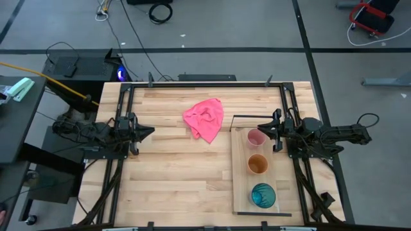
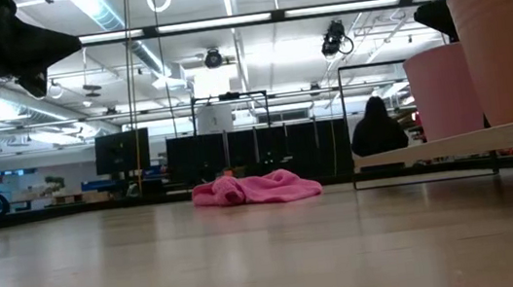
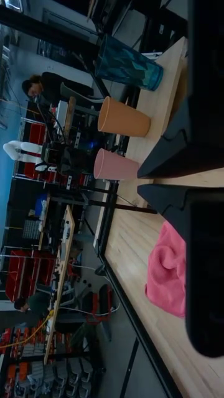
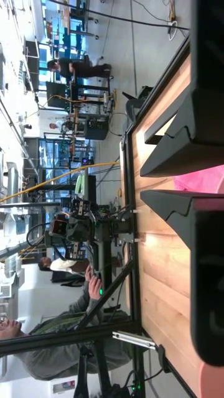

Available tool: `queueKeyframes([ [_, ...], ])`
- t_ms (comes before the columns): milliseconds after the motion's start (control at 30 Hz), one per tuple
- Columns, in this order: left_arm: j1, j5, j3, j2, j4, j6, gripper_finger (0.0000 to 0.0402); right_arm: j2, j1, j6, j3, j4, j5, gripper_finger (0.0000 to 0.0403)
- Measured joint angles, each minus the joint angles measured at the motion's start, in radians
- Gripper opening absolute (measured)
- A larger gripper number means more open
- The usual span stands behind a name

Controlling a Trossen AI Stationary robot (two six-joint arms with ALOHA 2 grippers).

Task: Stack small to large cups/mugs on shelf
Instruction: Return to Home Position

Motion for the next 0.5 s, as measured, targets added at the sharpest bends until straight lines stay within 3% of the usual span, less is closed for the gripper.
queueKeyframes([
  [500,0.0,0.0,0.0,0.0,0.0,0.0,0.0039,0.0,0.0,0.0,0.0,0.0,0.0,0.0052],
])
